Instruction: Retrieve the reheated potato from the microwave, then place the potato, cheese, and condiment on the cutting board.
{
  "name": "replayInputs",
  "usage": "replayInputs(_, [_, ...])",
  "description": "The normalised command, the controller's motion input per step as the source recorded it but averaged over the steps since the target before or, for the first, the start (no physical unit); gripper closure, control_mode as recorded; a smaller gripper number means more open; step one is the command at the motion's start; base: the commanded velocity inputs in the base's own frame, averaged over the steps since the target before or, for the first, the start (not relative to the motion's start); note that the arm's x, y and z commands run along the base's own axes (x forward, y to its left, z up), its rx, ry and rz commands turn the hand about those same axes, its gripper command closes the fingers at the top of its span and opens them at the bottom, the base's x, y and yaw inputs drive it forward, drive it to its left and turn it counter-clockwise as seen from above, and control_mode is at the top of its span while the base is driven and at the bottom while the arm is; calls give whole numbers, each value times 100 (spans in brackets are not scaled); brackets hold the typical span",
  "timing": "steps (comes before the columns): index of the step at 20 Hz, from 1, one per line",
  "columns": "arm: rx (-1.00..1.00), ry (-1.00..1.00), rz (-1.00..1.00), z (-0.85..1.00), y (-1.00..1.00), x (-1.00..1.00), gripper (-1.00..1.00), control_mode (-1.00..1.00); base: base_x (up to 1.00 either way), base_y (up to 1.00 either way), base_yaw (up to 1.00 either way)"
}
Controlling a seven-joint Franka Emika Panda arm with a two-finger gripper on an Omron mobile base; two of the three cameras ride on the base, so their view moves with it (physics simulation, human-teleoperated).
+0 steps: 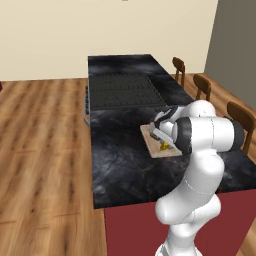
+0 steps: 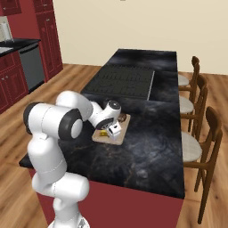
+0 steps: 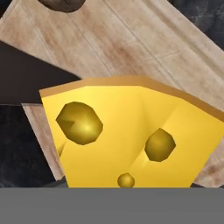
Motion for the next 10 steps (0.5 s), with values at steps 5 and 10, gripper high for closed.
replayInputs(5, [-2, -1, 10, -3, -2, 11, 100, -100, 0, 0, 0])
replayInputs(10, [-3, 0, 9, -3, -2, 9, 100, -100, 0, 0, 0])
